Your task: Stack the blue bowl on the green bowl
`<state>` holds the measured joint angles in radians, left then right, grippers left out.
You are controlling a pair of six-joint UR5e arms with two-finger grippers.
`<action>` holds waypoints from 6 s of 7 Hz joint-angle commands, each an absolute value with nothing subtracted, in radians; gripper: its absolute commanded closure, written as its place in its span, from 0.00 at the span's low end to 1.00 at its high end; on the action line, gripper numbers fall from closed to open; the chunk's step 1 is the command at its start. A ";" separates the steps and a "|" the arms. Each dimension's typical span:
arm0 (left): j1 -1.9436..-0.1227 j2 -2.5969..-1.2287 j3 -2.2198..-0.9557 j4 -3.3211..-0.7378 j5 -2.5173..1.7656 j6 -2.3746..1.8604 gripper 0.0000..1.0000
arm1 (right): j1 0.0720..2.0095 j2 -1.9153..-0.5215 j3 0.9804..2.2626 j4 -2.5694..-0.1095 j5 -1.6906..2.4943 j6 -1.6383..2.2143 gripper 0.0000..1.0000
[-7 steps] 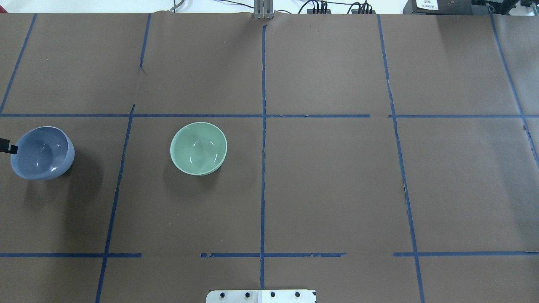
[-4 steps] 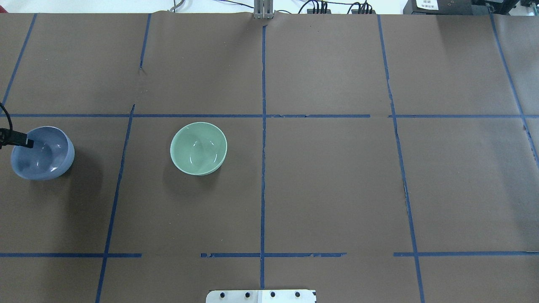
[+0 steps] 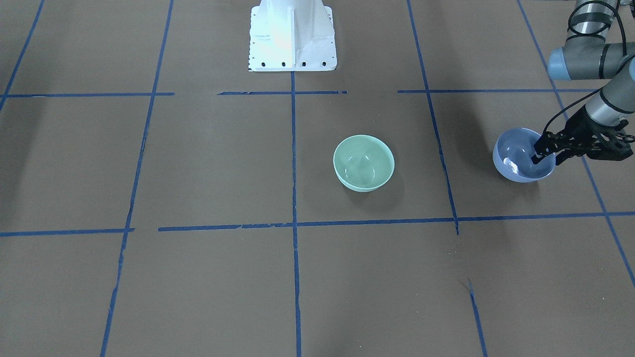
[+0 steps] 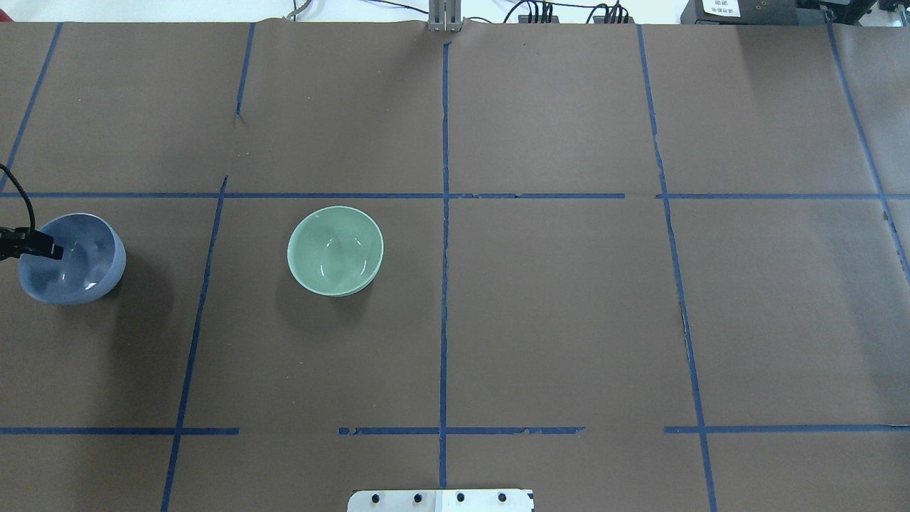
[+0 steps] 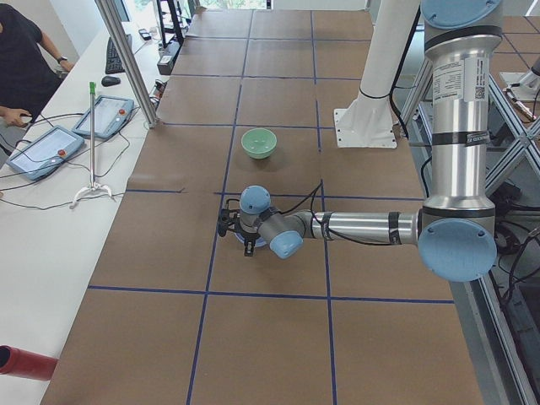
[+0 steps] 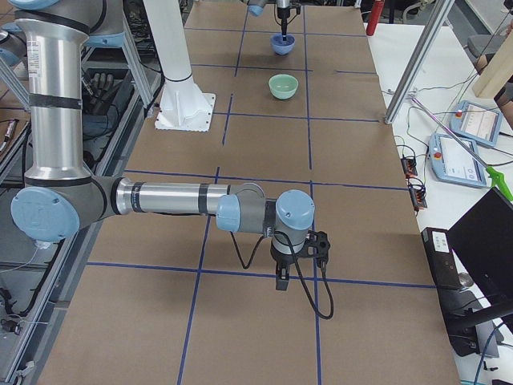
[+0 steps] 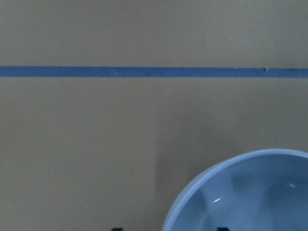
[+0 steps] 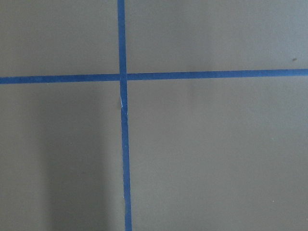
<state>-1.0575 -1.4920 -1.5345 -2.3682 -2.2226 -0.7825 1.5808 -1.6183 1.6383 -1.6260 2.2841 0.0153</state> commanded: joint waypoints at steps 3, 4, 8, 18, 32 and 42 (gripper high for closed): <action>-1.068 -1.467 -1.581 -2.347 -2.249 -0.765 1.00 | 1.580 -1.618 1.638 -1.626 2.284 0.015 0.00; -1.071 -1.476 -1.653 -2.230 -2.338 -0.764 1.00 | 1.580 -1.618 1.638 -1.626 2.284 0.015 0.00; -1.235 -1.590 -2.012 -1.597 -2.349 -0.566 1.00 | 1.580 -1.618 1.638 -1.626 2.284 0.015 0.00; -0.787 -2.013 -1.865 -1.654 -2.172 -1.190 1.00 | 1.580 -1.618 1.638 -1.626 2.284 0.015 0.00; -0.954 -1.982 -1.910 -1.654 -2.143 -0.727 0.00 | 1.580 -1.618 1.638 -1.626 2.284 0.015 0.00; -1.491 -1.514 -1.706 -1.664 -2.336 -0.060 0.00 | 1.582 -1.618 1.638 -1.626 2.284 0.015 0.00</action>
